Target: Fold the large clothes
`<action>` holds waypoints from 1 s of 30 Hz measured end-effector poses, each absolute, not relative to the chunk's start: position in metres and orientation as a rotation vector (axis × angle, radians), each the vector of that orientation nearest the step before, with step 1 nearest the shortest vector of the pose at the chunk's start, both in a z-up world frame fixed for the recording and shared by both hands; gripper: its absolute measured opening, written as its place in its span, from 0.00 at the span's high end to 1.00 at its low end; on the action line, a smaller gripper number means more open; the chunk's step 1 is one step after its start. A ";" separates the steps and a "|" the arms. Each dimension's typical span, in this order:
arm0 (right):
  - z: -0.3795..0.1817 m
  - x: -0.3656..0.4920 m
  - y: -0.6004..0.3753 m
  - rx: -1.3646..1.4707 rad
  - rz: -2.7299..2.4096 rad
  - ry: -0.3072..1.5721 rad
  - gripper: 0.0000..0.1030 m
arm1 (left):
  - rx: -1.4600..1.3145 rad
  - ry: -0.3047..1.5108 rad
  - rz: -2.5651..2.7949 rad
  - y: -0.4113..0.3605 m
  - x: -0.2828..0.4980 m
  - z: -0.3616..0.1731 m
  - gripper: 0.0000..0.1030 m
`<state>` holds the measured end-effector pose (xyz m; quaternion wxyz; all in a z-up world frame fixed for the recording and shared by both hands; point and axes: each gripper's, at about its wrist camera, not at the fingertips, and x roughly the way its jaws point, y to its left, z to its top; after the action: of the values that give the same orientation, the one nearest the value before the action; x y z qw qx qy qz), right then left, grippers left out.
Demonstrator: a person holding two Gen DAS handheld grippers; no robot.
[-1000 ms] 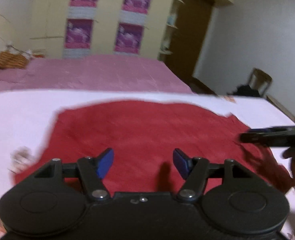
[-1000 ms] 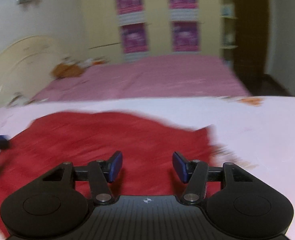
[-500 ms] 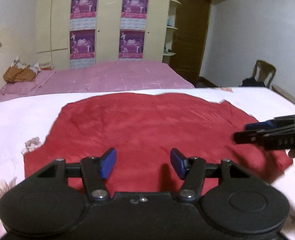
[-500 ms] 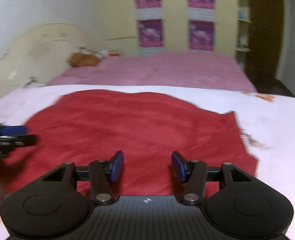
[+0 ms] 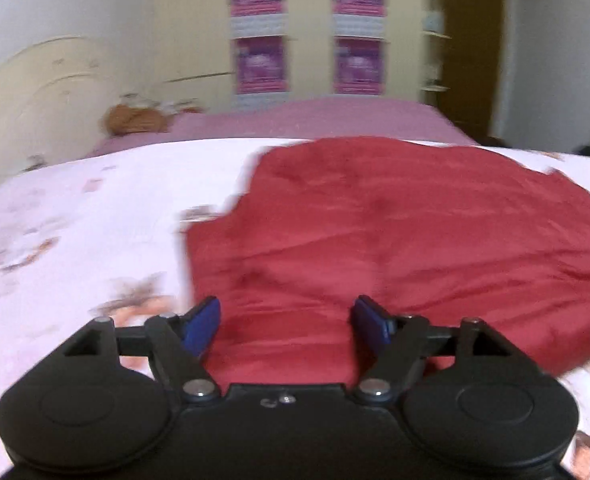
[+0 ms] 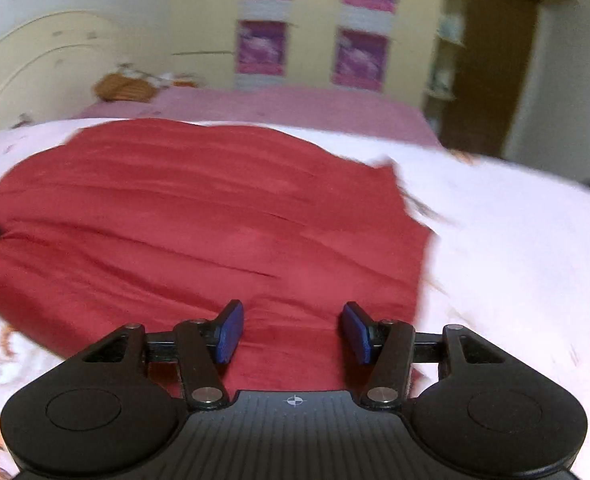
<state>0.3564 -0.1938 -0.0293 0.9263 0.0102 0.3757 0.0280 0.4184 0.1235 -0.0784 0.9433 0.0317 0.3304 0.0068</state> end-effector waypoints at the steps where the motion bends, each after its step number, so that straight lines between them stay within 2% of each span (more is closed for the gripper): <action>1: -0.023 0.353 -0.202 0.045 0.036 0.767 0.48 | 0.028 0.660 0.033 0.130 0.414 -0.073 0.26; 4: -0.005 0.341 -0.230 0.196 -0.007 0.729 0.47 | -0.169 0.647 0.040 0.154 0.396 -0.061 0.23; 6: 0.000 0.329 -0.247 0.308 -0.025 0.720 0.23 | -0.291 0.661 0.037 0.165 0.382 -0.061 0.24; 7: 0.000 0.321 -0.255 0.375 -0.022 0.704 0.15 | -0.354 0.667 0.037 0.170 0.375 -0.063 0.26; 12: -0.012 0.290 -0.291 0.712 -0.018 0.690 0.16 | -0.663 0.709 0.019 0.181 0.362 -0.097 0.32; 13: -0.020 0.285 -0.297 0.790 -0.020 0.698 0.22 | -0.723 0.711 0.016 0.185 0.363 -0.103 0.34; 14: -0.026 0.283 -0.302 0.863 -0.022 0.708 0.33 | -0.781 0.708 0.014 0.188 0.367 -0.110 0.35; 16: -0.037 0.283 -0.310 0.970 -0.024 0.724 0.39 | -0.862 0.688 0.008 0.191 0.371 -0.118 0.35; 21: -0.046 0.292 -0.313 1.062 -0.005 0.724 0.39 | -0.929 0.675 0.012 0.194 0.392 -0.128 0.39; 30: -0.054 0.328 -0.302 1.043 -0.011 0.711 0.40 | -0.920 0.683 0.008 0.195 0.429 -0.136 0.49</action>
<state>0.3284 -0.3025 -0.0540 0.8073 0.4878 0.3322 -0.0052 0.4285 0.1950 -0.1356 0.8404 -0.4353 0.3229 0.0038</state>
